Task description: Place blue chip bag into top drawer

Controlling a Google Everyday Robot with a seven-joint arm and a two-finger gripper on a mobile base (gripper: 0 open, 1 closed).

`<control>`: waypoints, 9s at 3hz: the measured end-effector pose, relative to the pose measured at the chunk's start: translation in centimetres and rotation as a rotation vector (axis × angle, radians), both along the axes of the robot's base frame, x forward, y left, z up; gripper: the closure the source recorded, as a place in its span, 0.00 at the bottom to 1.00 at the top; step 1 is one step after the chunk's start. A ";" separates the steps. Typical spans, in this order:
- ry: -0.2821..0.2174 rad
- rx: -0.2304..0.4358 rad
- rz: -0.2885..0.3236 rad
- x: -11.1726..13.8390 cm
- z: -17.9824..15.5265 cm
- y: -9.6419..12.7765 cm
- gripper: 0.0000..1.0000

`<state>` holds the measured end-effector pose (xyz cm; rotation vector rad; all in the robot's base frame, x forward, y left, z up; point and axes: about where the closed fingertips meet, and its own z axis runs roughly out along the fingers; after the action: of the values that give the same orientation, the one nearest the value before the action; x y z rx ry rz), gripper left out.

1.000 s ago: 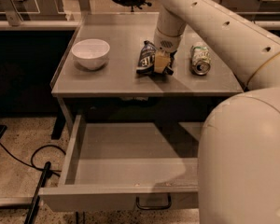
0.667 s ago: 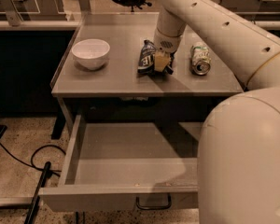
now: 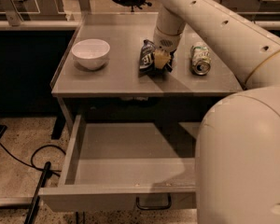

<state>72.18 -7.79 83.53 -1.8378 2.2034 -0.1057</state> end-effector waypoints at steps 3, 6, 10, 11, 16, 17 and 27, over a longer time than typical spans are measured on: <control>-0.072 0.099 0.039 -4.9 6.6 -0.3 1.00; 0.008 0.135 0.064 -12.9 7.4 0.3 1.00; 0.185 0.200 0.029 -21.1 5.3 0.4 1.00; 0.185 0.200 0.029 -21.1 5.3 0.4 1.00; 0.480 0.269 -0.079 -28.0 -7.1 2.4 1.00; 0.468 0.267 -0.147 -27.9 -9.7 2.3 1.00; 0.164 0.078 -0.254 -22.4 -13.4 4.2 1.00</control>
Offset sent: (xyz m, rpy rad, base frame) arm -0.0503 -0.0081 0.0791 0.0863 -0.0757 0.0182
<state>49.79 -3.62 70.13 -1.5687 2.5078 0.0834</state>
